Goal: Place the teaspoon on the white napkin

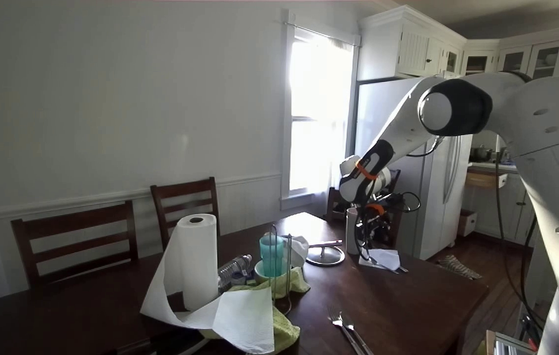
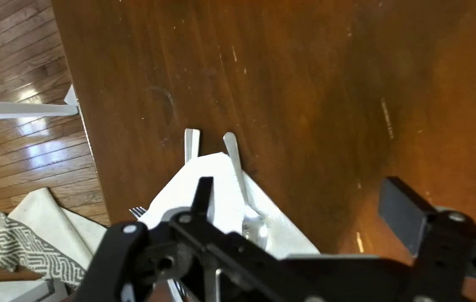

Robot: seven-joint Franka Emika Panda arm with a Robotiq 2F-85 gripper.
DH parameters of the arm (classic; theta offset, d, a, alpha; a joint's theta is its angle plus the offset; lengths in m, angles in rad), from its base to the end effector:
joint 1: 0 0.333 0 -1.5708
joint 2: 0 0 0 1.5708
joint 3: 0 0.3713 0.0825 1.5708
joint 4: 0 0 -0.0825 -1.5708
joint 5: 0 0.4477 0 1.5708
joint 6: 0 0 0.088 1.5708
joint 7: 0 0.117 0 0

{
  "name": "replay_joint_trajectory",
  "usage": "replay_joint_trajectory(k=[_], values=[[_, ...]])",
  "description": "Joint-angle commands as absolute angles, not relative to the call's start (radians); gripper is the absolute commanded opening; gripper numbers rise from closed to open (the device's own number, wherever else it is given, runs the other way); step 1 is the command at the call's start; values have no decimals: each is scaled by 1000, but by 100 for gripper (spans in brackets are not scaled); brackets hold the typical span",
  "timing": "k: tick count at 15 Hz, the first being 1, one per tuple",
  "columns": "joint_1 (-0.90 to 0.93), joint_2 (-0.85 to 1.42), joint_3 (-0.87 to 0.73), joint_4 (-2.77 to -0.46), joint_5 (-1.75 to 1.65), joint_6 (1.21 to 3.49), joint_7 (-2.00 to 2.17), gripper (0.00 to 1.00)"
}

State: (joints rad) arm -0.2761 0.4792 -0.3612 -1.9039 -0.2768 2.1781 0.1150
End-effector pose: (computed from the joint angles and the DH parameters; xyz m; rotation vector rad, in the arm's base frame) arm 0.5449 -0.4052 0.2463 2.6926 -0.7578 -0.3918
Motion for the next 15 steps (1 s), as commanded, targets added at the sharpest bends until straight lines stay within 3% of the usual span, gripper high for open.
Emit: replay_joint_trajectory(k=[1,9,10,15], values=[[-248,252,-323,-2087,-242,2159,116,100],[-235,-4,-254,-2243,0,2163,148,100],[-235,72,-257,-2173,-56,2125,152,100],[-235,21,-253,-2212,-26,2138,152,100]])
